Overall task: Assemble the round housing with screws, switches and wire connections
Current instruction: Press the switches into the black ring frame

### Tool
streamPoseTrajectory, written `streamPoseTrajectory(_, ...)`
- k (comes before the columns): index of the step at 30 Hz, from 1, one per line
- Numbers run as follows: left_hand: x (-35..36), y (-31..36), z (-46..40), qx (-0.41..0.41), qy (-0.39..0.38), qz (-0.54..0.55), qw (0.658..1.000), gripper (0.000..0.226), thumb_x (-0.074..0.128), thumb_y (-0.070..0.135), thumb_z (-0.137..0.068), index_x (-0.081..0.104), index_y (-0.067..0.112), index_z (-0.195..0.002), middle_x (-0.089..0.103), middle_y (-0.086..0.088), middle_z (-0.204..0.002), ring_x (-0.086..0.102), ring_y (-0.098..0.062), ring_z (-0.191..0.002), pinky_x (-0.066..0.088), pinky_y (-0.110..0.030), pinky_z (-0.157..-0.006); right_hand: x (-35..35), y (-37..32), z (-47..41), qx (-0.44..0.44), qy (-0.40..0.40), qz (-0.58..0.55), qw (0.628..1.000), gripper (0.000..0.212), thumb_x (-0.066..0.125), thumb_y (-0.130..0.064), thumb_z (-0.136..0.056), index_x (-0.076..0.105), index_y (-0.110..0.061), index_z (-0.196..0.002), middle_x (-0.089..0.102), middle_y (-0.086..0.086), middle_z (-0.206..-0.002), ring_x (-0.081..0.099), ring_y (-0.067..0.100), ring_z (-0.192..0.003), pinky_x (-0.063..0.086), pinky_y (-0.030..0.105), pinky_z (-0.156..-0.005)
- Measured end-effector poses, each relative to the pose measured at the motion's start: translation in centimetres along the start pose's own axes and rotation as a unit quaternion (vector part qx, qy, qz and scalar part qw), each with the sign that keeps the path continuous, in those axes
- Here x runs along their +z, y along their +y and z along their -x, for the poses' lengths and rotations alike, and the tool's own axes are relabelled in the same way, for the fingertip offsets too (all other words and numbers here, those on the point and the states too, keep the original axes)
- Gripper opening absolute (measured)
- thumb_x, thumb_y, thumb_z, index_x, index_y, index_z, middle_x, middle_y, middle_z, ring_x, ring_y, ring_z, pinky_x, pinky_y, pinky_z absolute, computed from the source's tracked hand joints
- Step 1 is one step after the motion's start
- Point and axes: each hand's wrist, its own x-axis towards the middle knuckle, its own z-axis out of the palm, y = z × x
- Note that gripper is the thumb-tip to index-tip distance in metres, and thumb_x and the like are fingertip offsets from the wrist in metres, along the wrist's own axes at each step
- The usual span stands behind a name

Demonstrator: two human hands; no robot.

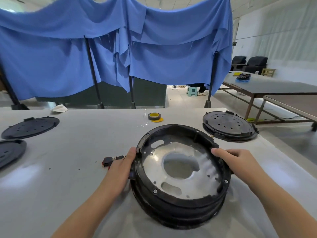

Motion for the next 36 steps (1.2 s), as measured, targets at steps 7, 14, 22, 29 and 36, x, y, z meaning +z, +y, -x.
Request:
streamPoseTrajectory(7,-0.2,-1.3,0.4,0.030,-0.010,0.028,0.999,0.061,0.053,0.074,-0.061,0.072,0.024,-0.090,0.070,0.010,-0.073,0.059,-0.005,-0.067,0.041,-0.023,-0.064,0.2,0.6,0.0,0.040,-0.009,0.033,0.999,0.031,0.069,-0.052,-0.071,0.075,-0.022,-0.062,0.067,-0.001,-0.054,0.060,0.010,-0.047,0.051,0.029,-0.059)
streamPoseTrajectory(14,0.0,-1.4,0.2,0.020,0.010,0.064,0.998,0.040,0.049,0.048,-0.094,0.074,0.023,-0.075,0.075,0.004,-0.072,0.067,-0.004,-0.062,0.047,-0.014,-0.054,0.4,0.8,0.3,0.033,-0.003,0.026,0.999,0.016,0.072,-0.051,-0.070,0.075,-0.036,-0.065,0.071,-0.008,-0.061,0.067,0.016,-0.068,0.054,0.033,-0.068)
streamPoseTrajectory(22,-0.5,-1.2,-0.2,-0.032,-0.014,0.146,0.989,0.039,0.048,0.045,-0.095,0.066,0.011,-0.095,0.072,-0.010,-0.074,0.063,-0.018,-0.054,0.050,-0.026,-0.045,0.8,1.0,-0.2,0.051,0.030,-0.015,0.998,0.036,0.056,-0.053,-0.085,0.069,-0.020,-0.091,0.069,0.000,-0.084,0.064,0.019,-0.080,0.050,0.032,-0.065)
streamPoseTrajectory(29,-1.3,-1.4,-0.3,-0.029,-0.060,0.181,0.981,0.062,0.080,0.043,-0.062,0.061,0.018,-0.115,0.071,0.000,-0.090,0.068,-0.013,-0.072,0.052,-0.028,-0.064,0.0,1.1,-0.7,0.079,0.004,0.052,0.996,0.058,0.050,-0.068,-0.079,0.056,-0.012,-0.065,0.051,-0.003,-0.053,0.053,0.019,-0.052,0.047,0.027,-0.055)
streamPoseTrajectory(36,-1.5,-1.2,-0.1,0.030,-0.087,0.158,0.983,0.082,0.081,0.034,-0.042,0.057,0.033,-0.121,0.074,0.004,-0.104,0.071,-0.015,-0.096,0.053,-0.027,-0.078,-1.2,-0.5,-0.5,-0.019,-0.063,0.163,0.984,0.074,0.050,-0.086,-0.053,0.071,-0.021,-0.084,0.070,-0.005,-0.073,0.067,0.008,-0.066,0.055,0.027,-0.061)
